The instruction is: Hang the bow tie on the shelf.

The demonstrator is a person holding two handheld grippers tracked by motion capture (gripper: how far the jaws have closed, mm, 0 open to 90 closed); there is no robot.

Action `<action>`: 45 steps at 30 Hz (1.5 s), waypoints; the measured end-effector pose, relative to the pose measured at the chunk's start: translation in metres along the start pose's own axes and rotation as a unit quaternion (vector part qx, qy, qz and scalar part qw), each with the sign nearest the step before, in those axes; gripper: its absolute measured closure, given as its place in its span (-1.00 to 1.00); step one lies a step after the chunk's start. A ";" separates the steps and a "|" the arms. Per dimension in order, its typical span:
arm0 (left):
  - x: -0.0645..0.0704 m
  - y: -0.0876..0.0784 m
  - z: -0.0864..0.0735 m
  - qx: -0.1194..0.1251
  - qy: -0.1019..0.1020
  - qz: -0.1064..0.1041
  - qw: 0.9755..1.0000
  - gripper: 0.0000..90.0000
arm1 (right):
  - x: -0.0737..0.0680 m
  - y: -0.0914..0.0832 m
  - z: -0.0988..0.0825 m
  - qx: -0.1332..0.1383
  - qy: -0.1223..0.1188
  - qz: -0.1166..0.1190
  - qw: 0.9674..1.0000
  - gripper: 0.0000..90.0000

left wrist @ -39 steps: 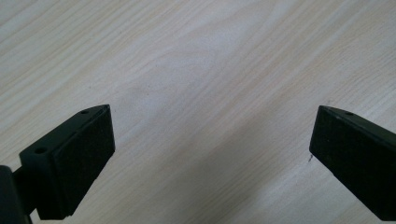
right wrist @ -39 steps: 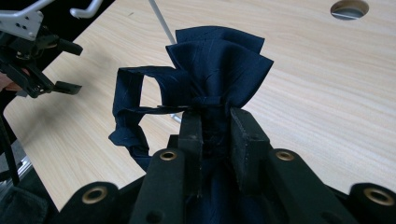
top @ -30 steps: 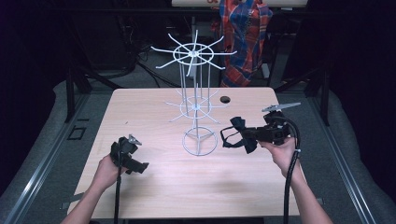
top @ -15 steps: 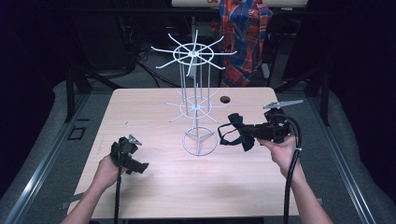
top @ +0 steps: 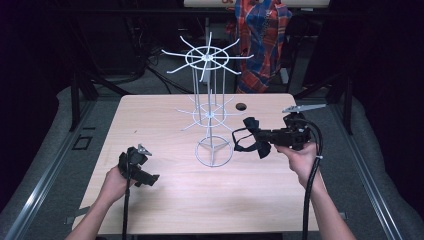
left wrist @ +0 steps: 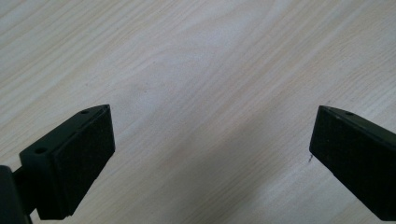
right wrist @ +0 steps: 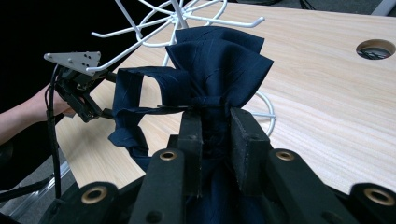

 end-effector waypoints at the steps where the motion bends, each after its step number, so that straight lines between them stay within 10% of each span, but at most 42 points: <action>1: 0.000 0.000 0.000 0.000 0.000 0.000 1.000 -1.00 | 0.001 0.001 0.000 0.000 0.001 -0.002 1.000 0.67; 45: 0.000 -0.002 0.000 0.001 0.003 0.004 1.000 -1.00 | -0.001 0.053 -0.030 -0.059 -0.017 -0.029 0.998 0.66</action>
Point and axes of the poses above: each handheld gripper's, and its own axes: y roughly forward along the jaws, z roughly out of its top, x roughly to its right, the point moved 4 cm from there along y, roughly forward along the jaws, and after that the axes turned 13 degrees about x, right-handed, at the moved point
